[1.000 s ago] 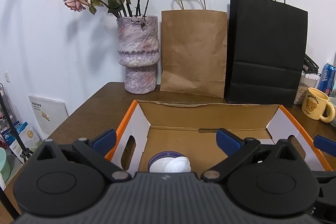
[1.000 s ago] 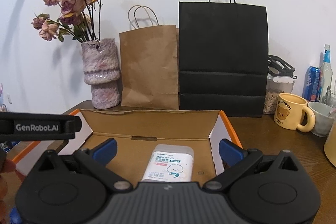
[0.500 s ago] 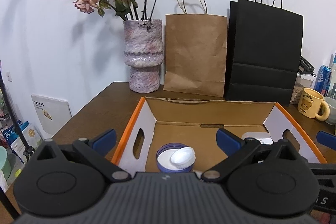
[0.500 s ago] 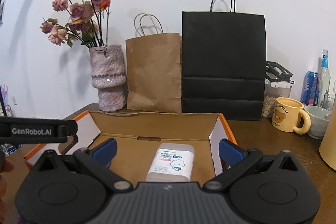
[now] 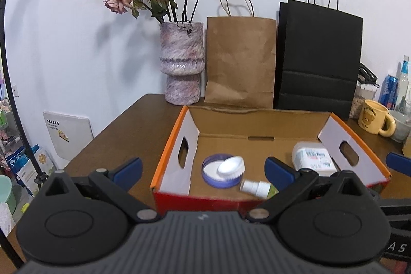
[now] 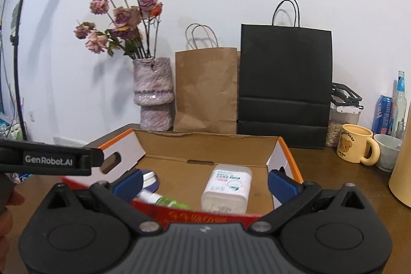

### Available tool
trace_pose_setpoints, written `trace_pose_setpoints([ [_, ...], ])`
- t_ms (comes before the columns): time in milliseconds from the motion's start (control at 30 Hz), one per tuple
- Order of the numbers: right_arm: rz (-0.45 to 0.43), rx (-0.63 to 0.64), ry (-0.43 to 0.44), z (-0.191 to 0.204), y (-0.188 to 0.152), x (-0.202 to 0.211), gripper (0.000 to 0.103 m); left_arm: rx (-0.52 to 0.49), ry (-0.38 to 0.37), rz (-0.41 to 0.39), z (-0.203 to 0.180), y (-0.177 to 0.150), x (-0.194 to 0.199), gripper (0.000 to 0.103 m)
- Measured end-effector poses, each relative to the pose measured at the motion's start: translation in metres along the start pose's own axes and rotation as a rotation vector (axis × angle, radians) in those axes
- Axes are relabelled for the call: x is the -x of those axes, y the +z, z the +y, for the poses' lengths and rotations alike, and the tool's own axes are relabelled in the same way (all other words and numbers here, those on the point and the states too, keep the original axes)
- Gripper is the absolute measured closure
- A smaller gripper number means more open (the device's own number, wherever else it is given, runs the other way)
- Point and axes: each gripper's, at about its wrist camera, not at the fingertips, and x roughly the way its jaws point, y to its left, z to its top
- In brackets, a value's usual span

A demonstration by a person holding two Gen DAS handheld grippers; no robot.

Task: Organize rigid objects
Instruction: 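Lift both open tools out of the box back toward the table items, then grasp the purple-rimmed lid with the left tool while the right tool approaches the cream box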

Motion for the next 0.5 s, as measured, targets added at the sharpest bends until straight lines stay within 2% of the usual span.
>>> trace_pose_setpoints([
  [500,0.049,0.032,0.030,0.014,-0.027,0.043,0.000,-0.009,-0.008,0.074,0.023,-0.032,0.035,0.000],
])
